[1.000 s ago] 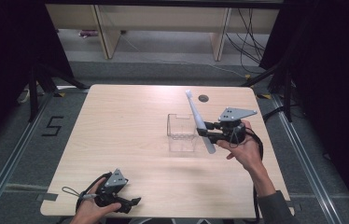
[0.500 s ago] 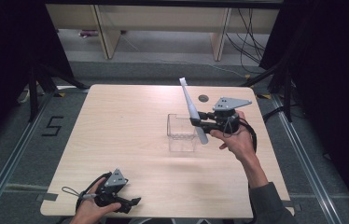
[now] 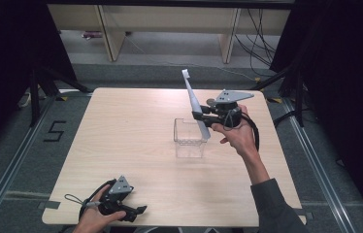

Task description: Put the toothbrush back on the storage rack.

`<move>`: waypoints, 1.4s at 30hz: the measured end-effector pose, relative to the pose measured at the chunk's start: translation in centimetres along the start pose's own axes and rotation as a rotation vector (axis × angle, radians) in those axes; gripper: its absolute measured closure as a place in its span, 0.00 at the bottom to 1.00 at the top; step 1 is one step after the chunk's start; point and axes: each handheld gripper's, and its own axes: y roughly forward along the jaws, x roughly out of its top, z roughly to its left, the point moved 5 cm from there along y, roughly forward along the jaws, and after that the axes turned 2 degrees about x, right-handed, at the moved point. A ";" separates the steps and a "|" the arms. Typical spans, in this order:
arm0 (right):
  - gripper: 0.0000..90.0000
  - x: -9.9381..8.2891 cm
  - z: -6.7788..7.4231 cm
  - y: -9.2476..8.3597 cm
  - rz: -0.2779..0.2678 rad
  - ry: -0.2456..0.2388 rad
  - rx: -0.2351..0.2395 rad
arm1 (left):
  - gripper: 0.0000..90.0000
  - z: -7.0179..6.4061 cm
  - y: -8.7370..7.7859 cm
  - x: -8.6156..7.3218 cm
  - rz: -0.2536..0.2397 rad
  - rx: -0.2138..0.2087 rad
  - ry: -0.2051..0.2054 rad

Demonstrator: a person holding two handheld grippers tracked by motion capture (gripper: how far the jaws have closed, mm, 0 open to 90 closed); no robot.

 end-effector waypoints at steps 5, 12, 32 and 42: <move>0.74 -0.1 -0.6 1.1 0.015 -0.002 -0.003 | 0.17 -0.1 0.0 0.0 -0.004 -0.010 -0.004; 0.74 -0.8 -1.0 2.9 0.058 -0.006 -0.007 | 0.17 0.0 0.0 0.0 0.001 -0.003 -0.002; 0.74 -2.4 -1.3 5.7 0.124 0.007 -0.004 | 0.17 -0.1 -0.1 0.0 -0.005 -0.009 -0.001; 0.74 -3.5 -1.5 6.0 0.160 0.005 -0.006 | 0.17 -0.1 0.0 0.0 -0.007 -0.009 0.000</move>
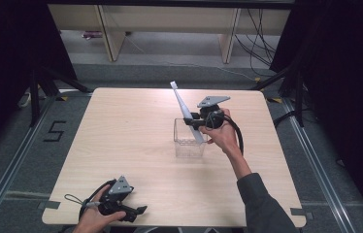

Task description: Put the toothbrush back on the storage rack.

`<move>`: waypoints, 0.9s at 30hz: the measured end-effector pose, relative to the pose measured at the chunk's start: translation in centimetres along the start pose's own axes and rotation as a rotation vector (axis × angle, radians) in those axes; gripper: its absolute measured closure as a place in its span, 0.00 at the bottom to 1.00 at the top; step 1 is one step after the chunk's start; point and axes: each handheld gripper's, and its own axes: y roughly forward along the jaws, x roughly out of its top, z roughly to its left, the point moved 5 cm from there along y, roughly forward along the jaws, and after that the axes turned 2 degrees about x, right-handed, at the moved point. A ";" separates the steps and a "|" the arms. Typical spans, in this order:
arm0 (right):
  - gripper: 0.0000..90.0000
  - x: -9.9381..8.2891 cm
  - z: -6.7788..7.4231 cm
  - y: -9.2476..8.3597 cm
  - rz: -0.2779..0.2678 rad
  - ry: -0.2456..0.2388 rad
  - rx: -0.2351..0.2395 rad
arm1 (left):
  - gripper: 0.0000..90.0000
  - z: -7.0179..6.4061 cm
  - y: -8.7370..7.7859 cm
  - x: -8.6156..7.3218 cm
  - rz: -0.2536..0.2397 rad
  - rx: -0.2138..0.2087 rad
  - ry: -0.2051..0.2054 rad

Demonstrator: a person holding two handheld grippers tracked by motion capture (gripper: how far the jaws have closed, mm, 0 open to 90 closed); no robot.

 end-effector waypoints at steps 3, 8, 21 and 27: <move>0.74 -0.2 0.0 0.2 -0.005 0.013 0.002 | 0.17 0.0 0.0 0.0 0.001 -0.003 -0.002; 0.74 -0.5 0.1 0.3 0.002 0.034 -0.005 | 0.17 0.0 0.0 0.0 0.001 0.003 0.000; 0.74 -1.1 0.3 0.8 -0.012 0.057 0.017 | 0.17 0.0 0.0 0.0 0.002 0.002 0.000; 0.74 -1.3 0.4 1.0 -0.004 0.060 0.029 | 0.17 0.0 0.0 0.0 0.002 0.001 0.001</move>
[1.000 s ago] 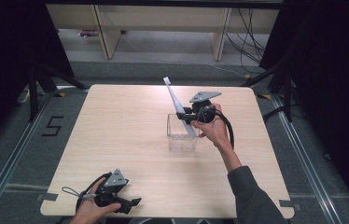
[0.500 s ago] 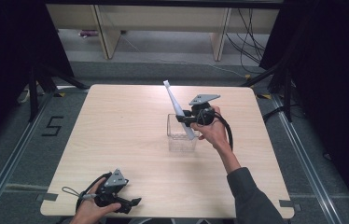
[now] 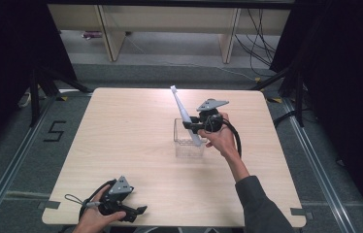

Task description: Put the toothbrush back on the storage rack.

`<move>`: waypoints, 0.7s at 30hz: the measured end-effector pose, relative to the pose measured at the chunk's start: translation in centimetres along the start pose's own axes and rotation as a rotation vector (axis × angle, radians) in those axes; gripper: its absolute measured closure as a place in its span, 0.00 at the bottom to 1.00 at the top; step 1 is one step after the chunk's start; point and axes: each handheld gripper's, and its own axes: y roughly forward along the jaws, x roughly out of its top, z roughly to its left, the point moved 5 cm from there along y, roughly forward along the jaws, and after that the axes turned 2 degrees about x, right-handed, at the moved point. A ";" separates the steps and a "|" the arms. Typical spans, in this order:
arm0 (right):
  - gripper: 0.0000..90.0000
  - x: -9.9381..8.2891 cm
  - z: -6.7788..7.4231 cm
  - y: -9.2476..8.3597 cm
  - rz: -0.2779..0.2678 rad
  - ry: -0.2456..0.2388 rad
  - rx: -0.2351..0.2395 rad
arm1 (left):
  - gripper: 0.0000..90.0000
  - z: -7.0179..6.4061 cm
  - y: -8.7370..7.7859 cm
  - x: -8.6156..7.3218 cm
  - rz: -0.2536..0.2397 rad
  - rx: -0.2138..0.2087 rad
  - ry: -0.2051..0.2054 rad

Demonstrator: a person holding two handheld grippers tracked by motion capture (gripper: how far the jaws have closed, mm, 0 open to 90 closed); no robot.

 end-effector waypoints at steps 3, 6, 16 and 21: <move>0.74 -0.1 0.0 0.2 0.007 -0.014 -0.005 | 0.17 0.0 0.0 0.0 0.007 -0.001 0.002; 0.74 -0.3 -0.2 0.3 0.017 -0.035 -0.021 | 0.17 0.0 0.0 0.0 0.003 -0.001 0.001; 0.74 -0.6 0.1 0.9 0.067 -0.047 -0.011 | 0.17 0.0 0.0 0.0 0.000 0.001 0.000; 0.74 -0.6 0.2 1.1 0.078 -0.048 -0.024 | 0.17 0.0 0.0 0.0 0.008 -0.001 0.002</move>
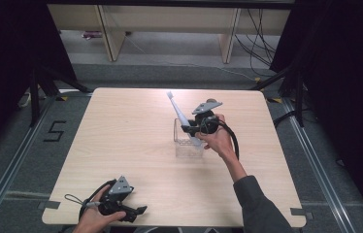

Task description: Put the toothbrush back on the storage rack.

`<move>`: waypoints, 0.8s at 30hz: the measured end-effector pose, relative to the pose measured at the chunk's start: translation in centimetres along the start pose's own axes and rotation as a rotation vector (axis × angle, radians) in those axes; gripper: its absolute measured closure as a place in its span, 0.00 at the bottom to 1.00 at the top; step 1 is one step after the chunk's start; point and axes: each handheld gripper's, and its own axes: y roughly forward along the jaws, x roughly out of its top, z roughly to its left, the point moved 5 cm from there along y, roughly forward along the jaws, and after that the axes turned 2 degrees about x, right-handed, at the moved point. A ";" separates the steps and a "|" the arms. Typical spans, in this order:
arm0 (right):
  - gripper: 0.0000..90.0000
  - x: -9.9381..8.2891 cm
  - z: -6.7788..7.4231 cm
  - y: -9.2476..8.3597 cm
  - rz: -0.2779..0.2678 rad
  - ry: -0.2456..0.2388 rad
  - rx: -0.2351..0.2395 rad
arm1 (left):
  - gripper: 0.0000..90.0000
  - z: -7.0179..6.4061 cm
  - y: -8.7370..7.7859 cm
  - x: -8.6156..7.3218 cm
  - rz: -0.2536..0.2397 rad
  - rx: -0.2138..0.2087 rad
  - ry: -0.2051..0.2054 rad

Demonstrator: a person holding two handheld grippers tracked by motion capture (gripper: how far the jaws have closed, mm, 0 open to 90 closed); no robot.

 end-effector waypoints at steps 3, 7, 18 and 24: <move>0.74 0.0 0.0 0.0 0.019 -0.008 -0.010 | 0.17 0.0 0.0 0.0 -0.002 -0.001 0.001; 0.74 -0.1 0.2 0.3 0.028 0.006 -0.005 | 0.17 0.0 0.0 0.0 -0.004 -0.001 -0.001; 0.74 -0.3 0.2 0.5 0.070 -0.007 -0.015 | 0.17 0.0 0.0 0.0 -0.007 0.004 0.000; 0.74 -0.3 0.3 0.7 0.110 -0.005 -0.020 | 0.17 -0.1 0.0 0.0 -0.008 0.001 -0.012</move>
